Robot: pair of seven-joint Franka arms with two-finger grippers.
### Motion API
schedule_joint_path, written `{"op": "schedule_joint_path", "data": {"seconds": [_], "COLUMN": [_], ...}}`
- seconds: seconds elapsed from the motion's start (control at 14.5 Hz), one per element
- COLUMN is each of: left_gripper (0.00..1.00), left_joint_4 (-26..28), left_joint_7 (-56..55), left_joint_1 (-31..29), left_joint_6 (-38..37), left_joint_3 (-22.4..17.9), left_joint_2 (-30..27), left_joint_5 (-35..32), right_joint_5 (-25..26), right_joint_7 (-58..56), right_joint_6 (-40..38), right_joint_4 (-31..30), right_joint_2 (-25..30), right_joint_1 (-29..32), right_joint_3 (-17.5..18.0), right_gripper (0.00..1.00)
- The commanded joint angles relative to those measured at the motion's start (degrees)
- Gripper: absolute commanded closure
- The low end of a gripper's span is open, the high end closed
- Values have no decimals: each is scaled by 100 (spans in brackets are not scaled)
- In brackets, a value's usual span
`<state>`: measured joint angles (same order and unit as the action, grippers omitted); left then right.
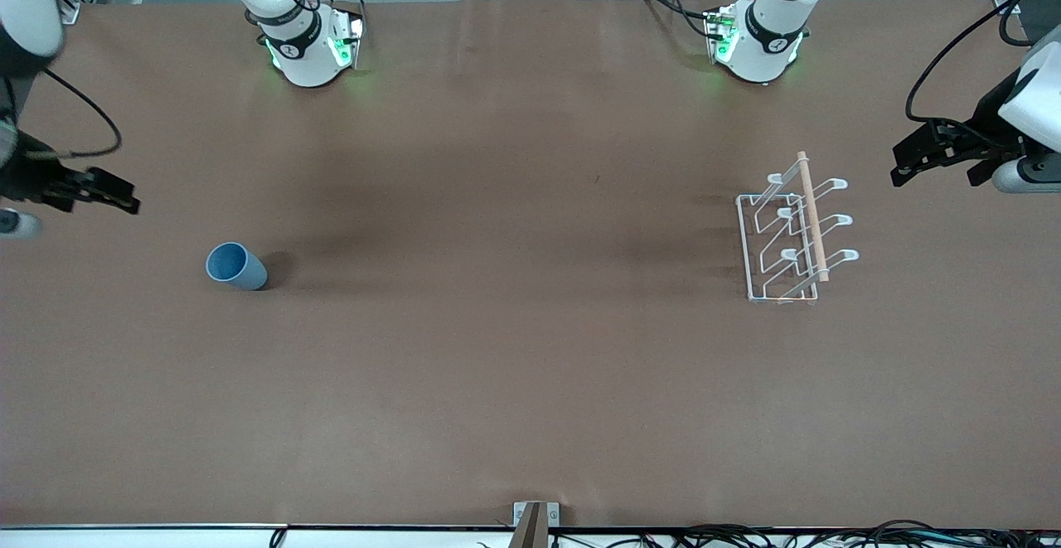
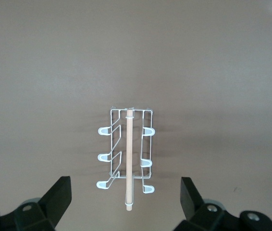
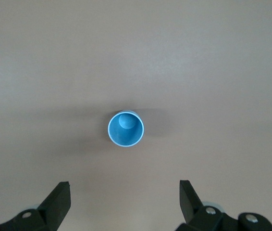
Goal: Hang cup on cup holder
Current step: 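Close the right gripper on the blue cup's rim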
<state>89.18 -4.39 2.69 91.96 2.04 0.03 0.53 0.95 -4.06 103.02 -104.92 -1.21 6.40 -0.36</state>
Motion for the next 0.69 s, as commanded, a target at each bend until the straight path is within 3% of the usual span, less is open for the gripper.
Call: {"op": "schedule_joint_path", "data": {"seconds": [0.0, 0.34, 0.62], "left_gripper": [0, 0, 0], "left_joint_4": [38, 38, 38], "left_joint_7": [105, 105, 105], "left_joint_1": [-49, -40, -40], "left_joint_6": [32, 32, 32], "left_joint_3": [-19, -54, -54], "left_joint_2": [-56, -39, -30], "left_joint_5": [-1, 8, 0], "right_joint_5": [2, 2, -7], "right_joint_7": [-95, -613, -806], "right_joint_6": [690, 1922, 3046], "right_joint_4": [-669, -1038, -1873], "right_joint_2": [-142, -1099, -1259], "right_joint_1": [116, 309, 318], "right_joint_3": [80, 89, 98], "right_gripper": [0, 0, 0]}}
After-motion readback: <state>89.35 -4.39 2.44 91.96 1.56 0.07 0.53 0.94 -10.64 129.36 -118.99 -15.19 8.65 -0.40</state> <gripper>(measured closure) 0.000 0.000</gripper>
